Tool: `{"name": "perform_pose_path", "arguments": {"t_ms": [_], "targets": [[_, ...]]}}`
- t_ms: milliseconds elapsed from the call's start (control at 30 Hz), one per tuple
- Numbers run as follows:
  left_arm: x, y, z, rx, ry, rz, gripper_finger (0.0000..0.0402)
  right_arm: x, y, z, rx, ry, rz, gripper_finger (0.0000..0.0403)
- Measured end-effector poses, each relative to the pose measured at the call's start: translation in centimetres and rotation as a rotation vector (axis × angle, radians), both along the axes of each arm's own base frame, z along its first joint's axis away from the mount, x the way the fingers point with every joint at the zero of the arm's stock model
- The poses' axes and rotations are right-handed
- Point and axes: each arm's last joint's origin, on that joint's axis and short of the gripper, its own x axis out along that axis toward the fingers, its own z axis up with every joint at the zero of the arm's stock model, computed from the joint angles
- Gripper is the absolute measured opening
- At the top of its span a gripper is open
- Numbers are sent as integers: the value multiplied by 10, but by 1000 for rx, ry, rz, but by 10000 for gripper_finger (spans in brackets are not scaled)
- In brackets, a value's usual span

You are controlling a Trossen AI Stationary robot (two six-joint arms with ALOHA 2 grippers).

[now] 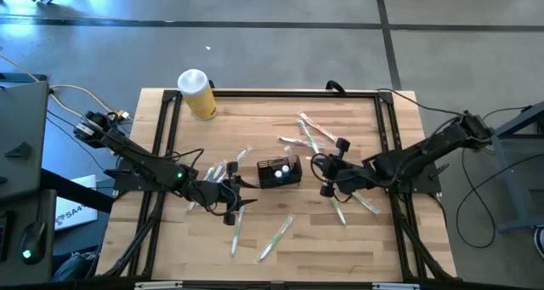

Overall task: Pick & Place toothbrushing station
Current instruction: Put the blue toothbrush into the wire organizer

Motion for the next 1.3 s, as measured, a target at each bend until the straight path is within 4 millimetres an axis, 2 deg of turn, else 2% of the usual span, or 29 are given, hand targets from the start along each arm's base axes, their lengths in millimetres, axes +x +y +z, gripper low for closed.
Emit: {"name": "perform_pose_path", "arguments": {"t_ms": [167, 333, 600, 900, 1133, 1300], "targets": [[-1, 0, -1, 7, 14, 0, 163, 4, 9, 13, -72, -140, -26, 4], [-1, 0, -2, 10, 22, 0, 163, 14, 9, 24, -93, -258, -24, 4], [-1, 0, -3, 9, 28, -1, 163, 19, 0, 12, -63, -382, 68, 4], [-1, 0, -3, 10, 29, -2, 163, 14, -16, 3, -45, -629, 228, 4], [-1, 0, -3, 11, 30, -1, 163, 12, -39, -10, 34, -659, 202, 4], [-1, 1, -3, 11, 30, -1, 163, 16, -47, -18, 88, -651, 179, 4]]}}
